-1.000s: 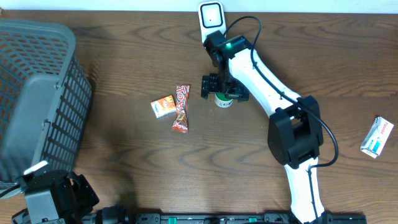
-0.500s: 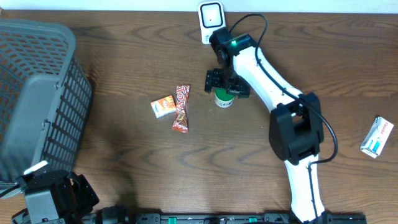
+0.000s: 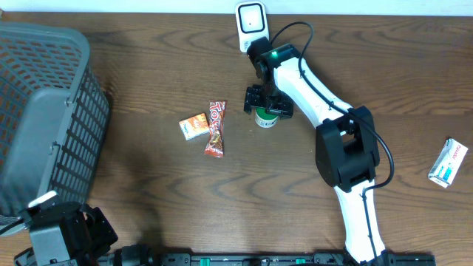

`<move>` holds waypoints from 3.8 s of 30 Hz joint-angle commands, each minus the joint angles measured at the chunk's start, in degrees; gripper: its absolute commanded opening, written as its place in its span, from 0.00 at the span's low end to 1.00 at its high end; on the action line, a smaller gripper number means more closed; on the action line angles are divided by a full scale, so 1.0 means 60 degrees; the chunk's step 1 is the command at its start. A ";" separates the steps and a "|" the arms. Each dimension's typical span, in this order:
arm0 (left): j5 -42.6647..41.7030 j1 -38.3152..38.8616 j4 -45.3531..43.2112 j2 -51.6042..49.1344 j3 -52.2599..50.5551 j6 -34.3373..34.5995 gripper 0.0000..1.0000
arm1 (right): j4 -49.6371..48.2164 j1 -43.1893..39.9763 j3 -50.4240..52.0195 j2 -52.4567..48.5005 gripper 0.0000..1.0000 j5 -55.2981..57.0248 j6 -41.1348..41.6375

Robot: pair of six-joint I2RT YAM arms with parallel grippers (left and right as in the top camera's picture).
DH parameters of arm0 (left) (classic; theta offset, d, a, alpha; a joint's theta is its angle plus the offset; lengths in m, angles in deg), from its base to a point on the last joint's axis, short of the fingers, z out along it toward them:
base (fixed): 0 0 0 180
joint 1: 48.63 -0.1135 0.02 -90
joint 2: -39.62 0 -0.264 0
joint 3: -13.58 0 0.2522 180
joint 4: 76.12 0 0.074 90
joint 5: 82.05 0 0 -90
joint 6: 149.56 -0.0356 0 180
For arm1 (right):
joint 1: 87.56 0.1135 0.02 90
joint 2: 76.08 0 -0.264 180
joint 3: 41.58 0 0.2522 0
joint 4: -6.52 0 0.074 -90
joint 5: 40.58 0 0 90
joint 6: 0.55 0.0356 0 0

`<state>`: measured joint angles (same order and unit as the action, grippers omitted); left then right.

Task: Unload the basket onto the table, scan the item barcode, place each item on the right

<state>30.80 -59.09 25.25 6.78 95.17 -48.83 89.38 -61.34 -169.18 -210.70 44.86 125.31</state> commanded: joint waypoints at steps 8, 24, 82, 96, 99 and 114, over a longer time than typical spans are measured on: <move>0.0131 -0.0040 0.0022 0.0033 0.0015 0.0084 0.95 | -0.0011 0.0036 -0.0106 -0.0477 0.80 -0.0051 0.0168; 0.0131 -0.0040 0.0022 0.0033 0.0015 0.0084 0.95 | 0.0208 0.0124 -0.0106 -0.0710 0.54 -0.0299 0.0226; 0.0131 -0.0040 0.0025 0.0033 0.0015 0.0084 0.95 | -0.3435 0.0182 -0.3384 -0.0492 0.55 0.0856 -0.4044; 0.0131 -0.0040 0.0022 0.0033 0.0015 0.0084 0.95 | -0.8353 -0.0426 -0.3384 -0.2007 0.51 0.1716 -0.4750; 0.0131 -0.0040 0.0022 0.0033 0.0015 0.0084 0.95 | -0.9355 -0.0433 -0.3384 -0.2302 0.50 0.1716 -0.4885; 0.0131 -0.0040 0.0022 0.0033 0.0015 0.0084 0.95 | -1.0531 -0.0426 -0.3384 -0.2503 0.45 0.2455 -0.5533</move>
<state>30.80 -59.09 25.27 6.78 95.17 -48.83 26.23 -64.07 -188.35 -226.09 57.04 94.73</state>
